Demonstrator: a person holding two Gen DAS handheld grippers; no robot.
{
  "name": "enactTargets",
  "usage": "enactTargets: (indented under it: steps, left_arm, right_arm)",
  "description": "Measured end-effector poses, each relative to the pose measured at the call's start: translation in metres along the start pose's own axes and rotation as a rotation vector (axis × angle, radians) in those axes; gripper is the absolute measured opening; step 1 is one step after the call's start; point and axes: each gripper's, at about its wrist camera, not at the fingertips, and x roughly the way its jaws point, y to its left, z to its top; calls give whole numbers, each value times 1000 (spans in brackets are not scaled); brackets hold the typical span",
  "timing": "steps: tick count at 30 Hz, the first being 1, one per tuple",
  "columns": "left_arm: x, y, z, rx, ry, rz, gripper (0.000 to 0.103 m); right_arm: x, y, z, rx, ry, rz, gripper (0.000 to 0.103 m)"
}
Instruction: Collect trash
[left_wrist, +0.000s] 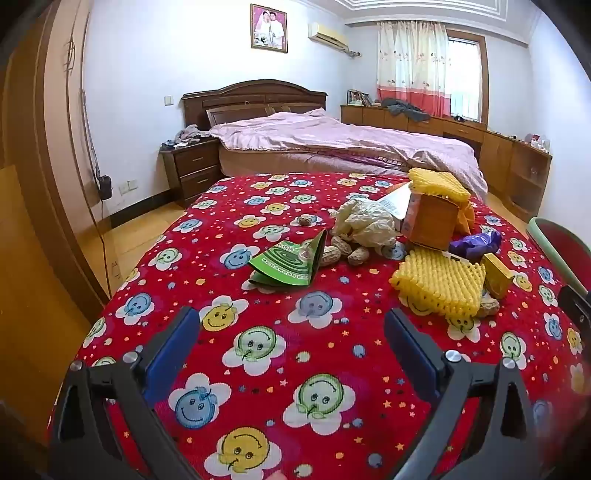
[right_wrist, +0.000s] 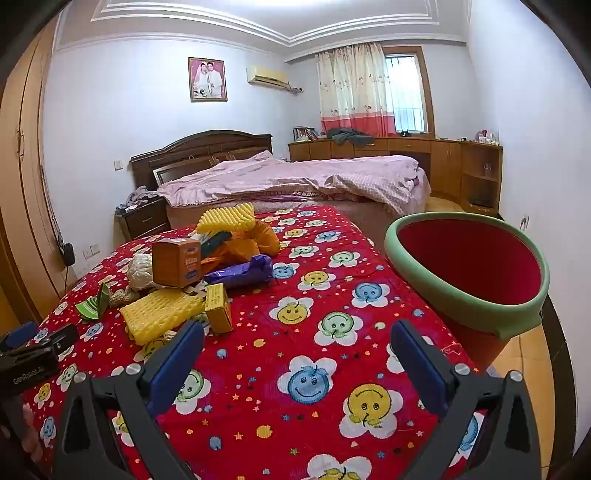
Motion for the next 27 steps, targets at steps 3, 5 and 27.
enactTargets:
  steps: [3, 5, 27]
  left_arm:
    - [0, 1, 0, 0, -3, -4, 99]
    - [-1, 2, 0, 0, -5, -6, 99]
    - [0, 0, 0, 3, 3, 4, 99]
  right_arm:
    - [0, 0, 0, -4, 1, -3, 103]
    - [0, 0, 0, -9, 1, -4, 103]
    - [0, 0, 0, -8, -3, -4, 103]
